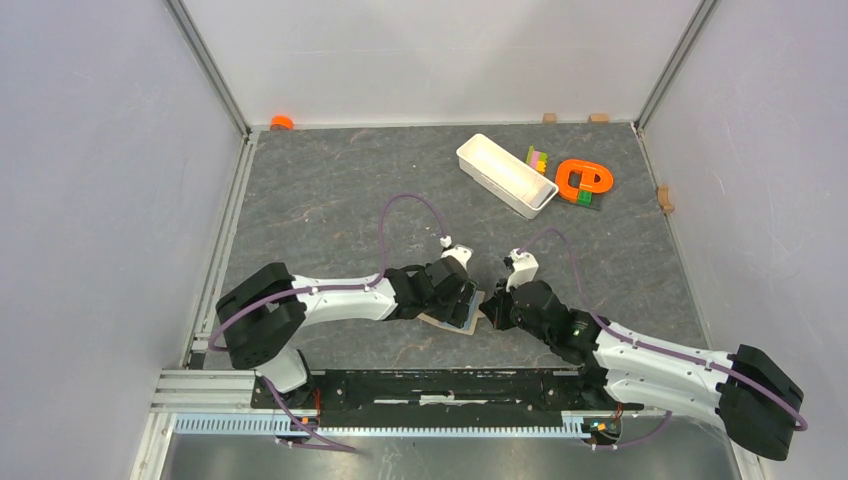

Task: Put the credit cards into the card holder
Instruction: Open the card holder at the center of the board.

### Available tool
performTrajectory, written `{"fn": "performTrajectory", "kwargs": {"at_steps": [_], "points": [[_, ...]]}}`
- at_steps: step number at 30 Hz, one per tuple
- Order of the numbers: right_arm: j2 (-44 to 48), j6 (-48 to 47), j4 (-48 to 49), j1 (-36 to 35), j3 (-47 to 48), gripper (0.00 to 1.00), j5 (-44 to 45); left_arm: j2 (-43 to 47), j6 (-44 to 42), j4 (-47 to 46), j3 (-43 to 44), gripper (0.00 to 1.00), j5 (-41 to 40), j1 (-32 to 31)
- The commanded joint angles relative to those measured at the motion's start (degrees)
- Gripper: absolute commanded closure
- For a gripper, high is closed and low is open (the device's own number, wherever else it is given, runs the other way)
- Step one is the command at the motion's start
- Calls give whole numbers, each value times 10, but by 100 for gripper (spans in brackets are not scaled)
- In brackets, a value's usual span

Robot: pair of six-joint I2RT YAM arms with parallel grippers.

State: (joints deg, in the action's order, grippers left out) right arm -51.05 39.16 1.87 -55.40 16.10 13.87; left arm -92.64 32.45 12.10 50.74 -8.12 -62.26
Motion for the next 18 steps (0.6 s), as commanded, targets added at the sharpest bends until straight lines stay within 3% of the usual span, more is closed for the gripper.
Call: {"fn": "performTrajectory", "kwargs": {"at_steps": [1,18], "points": [[13,0,8,-3,0,100,14,-6,-4,37,19,24,-78,-4],[41,7,-17,-2,-14,100,33,45,28,107,-8,29,-219,1]]}}
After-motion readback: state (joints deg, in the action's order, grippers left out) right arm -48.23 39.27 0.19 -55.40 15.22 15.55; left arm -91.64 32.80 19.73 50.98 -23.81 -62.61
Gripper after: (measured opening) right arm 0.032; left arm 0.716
